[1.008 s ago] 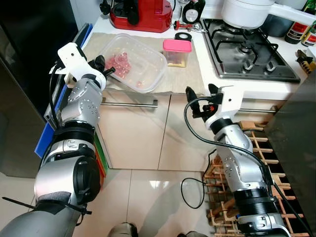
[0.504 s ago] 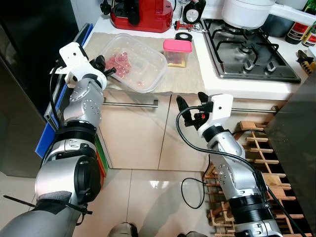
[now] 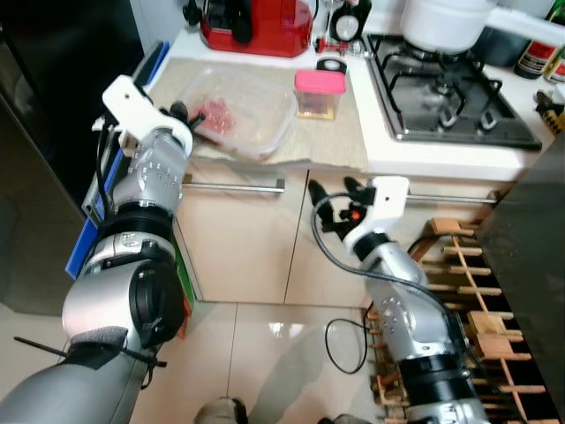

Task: Restocking fridge

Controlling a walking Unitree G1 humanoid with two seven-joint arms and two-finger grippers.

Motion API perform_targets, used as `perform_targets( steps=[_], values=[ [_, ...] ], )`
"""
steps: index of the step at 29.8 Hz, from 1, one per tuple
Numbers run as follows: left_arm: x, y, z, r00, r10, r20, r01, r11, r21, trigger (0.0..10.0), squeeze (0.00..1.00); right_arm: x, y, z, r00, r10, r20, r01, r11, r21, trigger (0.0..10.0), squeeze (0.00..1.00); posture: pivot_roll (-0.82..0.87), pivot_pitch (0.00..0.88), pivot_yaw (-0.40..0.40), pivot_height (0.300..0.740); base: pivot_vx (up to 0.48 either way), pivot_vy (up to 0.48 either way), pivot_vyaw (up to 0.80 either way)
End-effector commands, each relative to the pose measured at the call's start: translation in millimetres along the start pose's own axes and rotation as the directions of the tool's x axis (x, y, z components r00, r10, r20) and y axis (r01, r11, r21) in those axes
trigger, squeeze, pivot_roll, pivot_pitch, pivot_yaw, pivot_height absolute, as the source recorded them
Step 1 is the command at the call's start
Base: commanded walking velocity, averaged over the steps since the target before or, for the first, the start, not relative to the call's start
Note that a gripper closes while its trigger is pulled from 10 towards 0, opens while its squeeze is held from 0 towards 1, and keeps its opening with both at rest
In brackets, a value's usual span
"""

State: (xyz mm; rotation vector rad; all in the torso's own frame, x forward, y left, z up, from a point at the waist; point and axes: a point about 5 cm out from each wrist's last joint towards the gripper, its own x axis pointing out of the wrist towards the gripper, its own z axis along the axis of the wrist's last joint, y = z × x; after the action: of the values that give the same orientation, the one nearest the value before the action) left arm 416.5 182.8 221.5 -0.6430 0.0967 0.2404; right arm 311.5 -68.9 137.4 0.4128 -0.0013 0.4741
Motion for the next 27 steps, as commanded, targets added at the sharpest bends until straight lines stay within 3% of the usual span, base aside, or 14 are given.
perform_targets(
  steps=[1, 5, 9, 11, 16, 20, 26, 27],
  values=[
    [-0.8, 20.6, -29.9, 0.986, 0.118, -0.115, -0.113, 0.992, 0.053, 10.0, 0.0, 1.9, 0.0, 3.1, 1.0, 0.015, 0.0, -0.015, 1.0, 0.023, 10.0, 0.0, -0.03, 0.034, -0.01, 0.74, 0.0, 0.0, 0.0],
    [-0.8, 23.1, -29.6, 0.975, 0.191, -0.115, -0.182, 0.98, 0.079, 10.0, 0.0, 4.7, 1.4, 5.2, 1.0, 0.027, 0.003, -0.027, 0.999, 0.036, 10.0, 0.0, -0.03, 0.029, -0.011, 0.74, 0.0, 0.0, 0.0],
    [-1.4, 33.3, -26.2, 0.934, 0.349, -0.079, -0.328, 0.923, 0.199, 10.0, 0.0, 1.8, -3.3, 1.1, 1.0, 0.02, -0.014, -0.02, 0.999, 0.025, 10.0, 0.0, -0.02, 0.02, -0.011, 0.74, 0.0, 0.0, 0.0],
    [-0.9, 33.7, -23.7, 0.935, 0.351, -0.057, -0.33, 0.916, 0.23, 10.0, 0.0, -0.4, -4.3, -0.8, 1.0, 0.015, -0.021, -0.015, 1.0, 0.005, 10.0, 0.0, -0.03, 0.021, -0.009, 0.74, 0.0, 0.0, 0.0],
    [1.2, 32.1, -16.6, 0.965, 0.262, 0.006, -0.253, 0.927, 0.277, 10.0, 0.0, -3.0, -9.0, -3.0, 1.0, -0.019, -0.01, 0.017, 0.988, -0.155, 10.0, 0.0, -0.03, 0.024, -0.004, 0.74, 0.0, 0.0, 0.0],
    [1.5, 33.0, -10.2, 0.975, 0.207, 0.074, -0.22, 0.94, 0.262, 10.0, 0.0, -4.3, -12.2, -2.7, 0.999, -0.034, -0.007, 0.033, 0.991, -0.133, 10.0, 0.0, -0.03, 0.028, -0.002, 0.74, 0.0, 0.0, 0.0],
    [2.0, 31.5, -8.9, 0.98, 0.185, 0.076, -0.198, 0.954, 0.226, 10.0, 0.0, -6.2, -15.8, -2.8, 0.999, -0.05, -0.004, 0.05, 0.989, -0.136, 10.0, 0.01, -0.03, 0.03, -0.002, 0.74, 0.0, 0.0, 0.0],
    [2.1, 31.5, -9.5, 0.98, 0.186, 0.07, -0.196, 0.956, 0.216, 10.0, 1.0, -6.1, -15.7, -3.2, 0.999, -0.051, -0.002, 0.05, 0.989, -0.139, 10.0, 0.01, -0.03, 0.03, -0.002, 0.74, 0.0, 0.0, 0.0]
  ],
)
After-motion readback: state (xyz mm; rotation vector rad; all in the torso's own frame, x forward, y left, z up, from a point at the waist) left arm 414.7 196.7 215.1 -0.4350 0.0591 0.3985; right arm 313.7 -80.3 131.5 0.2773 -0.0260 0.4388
